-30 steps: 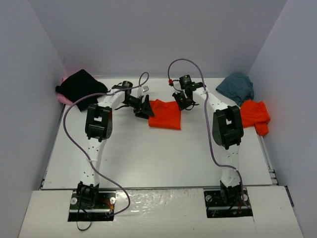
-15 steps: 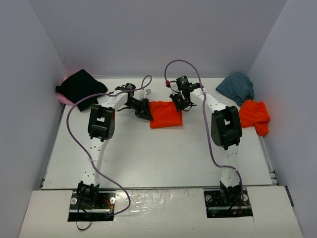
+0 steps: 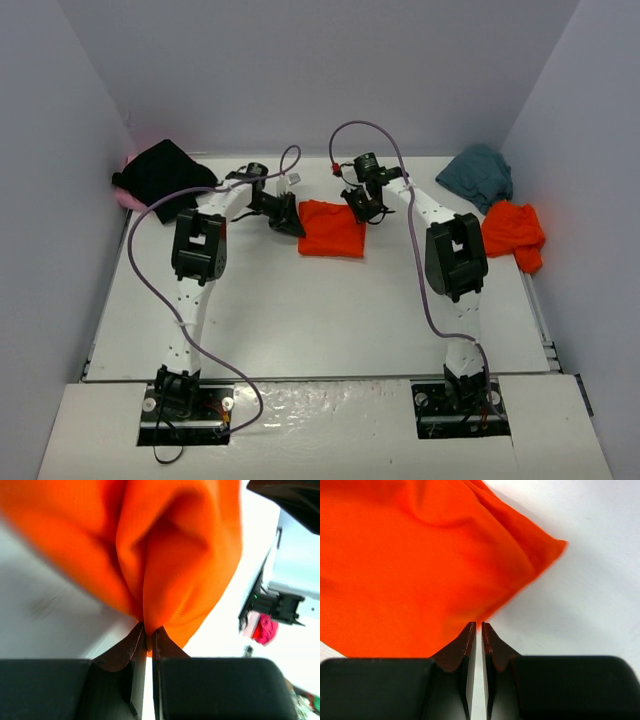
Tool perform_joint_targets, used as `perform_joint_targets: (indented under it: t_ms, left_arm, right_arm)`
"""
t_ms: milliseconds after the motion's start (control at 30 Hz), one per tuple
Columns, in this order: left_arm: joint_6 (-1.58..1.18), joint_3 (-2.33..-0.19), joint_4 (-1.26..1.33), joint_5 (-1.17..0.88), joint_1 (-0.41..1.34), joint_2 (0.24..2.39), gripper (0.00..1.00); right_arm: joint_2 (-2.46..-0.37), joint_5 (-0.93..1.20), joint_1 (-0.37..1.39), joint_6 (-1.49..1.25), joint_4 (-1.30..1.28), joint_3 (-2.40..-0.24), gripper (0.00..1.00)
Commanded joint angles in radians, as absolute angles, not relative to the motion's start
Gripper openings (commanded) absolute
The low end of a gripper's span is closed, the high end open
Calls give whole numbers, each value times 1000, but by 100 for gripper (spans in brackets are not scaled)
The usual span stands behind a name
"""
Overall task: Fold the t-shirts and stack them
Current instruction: Neatly place the folded tshirt to the corner
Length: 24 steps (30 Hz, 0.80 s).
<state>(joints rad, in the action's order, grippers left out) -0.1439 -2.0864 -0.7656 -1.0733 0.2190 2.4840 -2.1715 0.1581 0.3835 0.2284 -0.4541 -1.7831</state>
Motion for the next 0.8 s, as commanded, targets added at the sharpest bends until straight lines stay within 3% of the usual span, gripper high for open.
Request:
perform_joint_targets:
  t_ms: [0,367,767]
  left_arm:
    - [-97,-2233,-839,-972,78,2317,0]
    - [153,-2675,-1176,-605,-88,2365,0]
    - [254,-2719,-1074,-345,-325,2393,0]
  right_arm:
    - [-2113,132,348,246,-449,-1845,7]
    - [-2114,145,347,247,-449,-1842,7]
    - [-2113,183,350,234,-449,-1842,7]
